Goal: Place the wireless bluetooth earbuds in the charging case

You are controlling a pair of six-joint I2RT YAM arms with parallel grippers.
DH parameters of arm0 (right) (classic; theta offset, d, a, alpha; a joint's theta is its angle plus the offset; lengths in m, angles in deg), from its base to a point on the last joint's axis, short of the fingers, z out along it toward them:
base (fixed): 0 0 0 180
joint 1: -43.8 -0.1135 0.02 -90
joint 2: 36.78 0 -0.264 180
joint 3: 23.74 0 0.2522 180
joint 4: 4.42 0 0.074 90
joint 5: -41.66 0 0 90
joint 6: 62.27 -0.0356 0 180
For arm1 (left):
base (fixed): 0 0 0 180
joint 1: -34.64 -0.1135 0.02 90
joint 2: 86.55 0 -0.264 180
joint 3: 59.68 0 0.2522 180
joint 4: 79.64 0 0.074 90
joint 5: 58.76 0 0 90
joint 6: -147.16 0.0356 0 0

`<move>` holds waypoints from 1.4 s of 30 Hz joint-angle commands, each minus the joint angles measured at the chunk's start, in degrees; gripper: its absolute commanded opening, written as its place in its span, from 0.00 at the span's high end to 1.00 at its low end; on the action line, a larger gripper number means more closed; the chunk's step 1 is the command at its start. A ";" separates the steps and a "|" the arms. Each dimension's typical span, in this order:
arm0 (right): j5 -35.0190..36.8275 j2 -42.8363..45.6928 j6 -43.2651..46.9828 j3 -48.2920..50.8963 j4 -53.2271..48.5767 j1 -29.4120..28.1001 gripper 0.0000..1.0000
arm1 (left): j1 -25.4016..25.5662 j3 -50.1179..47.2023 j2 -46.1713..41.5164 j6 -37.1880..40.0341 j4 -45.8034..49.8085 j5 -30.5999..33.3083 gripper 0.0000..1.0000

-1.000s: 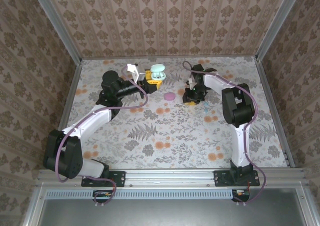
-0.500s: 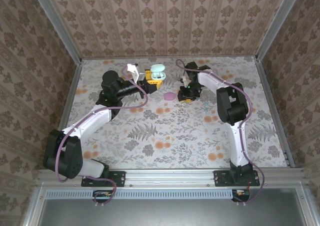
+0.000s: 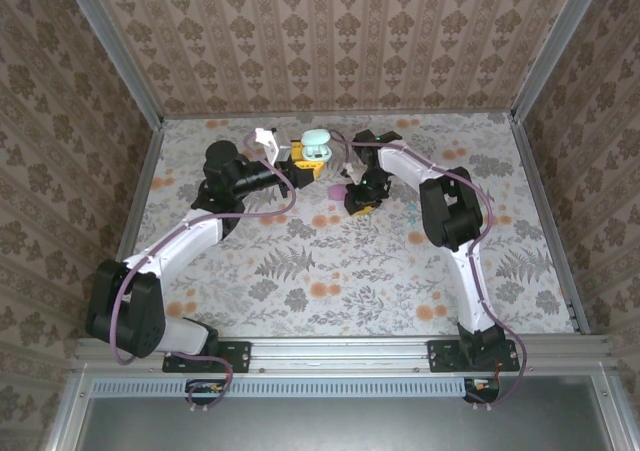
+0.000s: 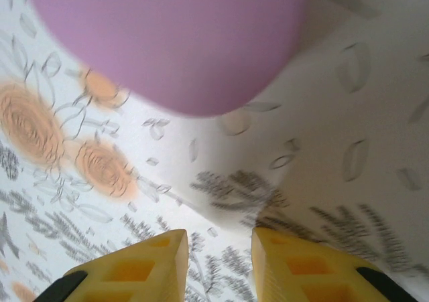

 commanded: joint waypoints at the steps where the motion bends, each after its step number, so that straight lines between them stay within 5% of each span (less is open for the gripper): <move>1: -1.71 -0.12 4.30 -1.42 -4.49 -0.81 0.67 | -0.23 0.04 -2.09 1.18 -0.69 -0.06 0.77; 22: -3.56 10.45 3.88 7.80 -4.97 -1.60 0.68 | -0.39 0.13 -2.78 1.54 -0.33 -0.39 0.77; 32: -6.92 21.48 -15.14 24.36 13.96 7.09 0.70 | -0.44 0.09 -2.99 1.66 -0.07 -0.32 0.77; 42: -10.37 17.20 -17.57 27.25 15.75 7.91 0.70 | -0.44 0.77 -2.44 1.44 -0.07 -0.55 0.77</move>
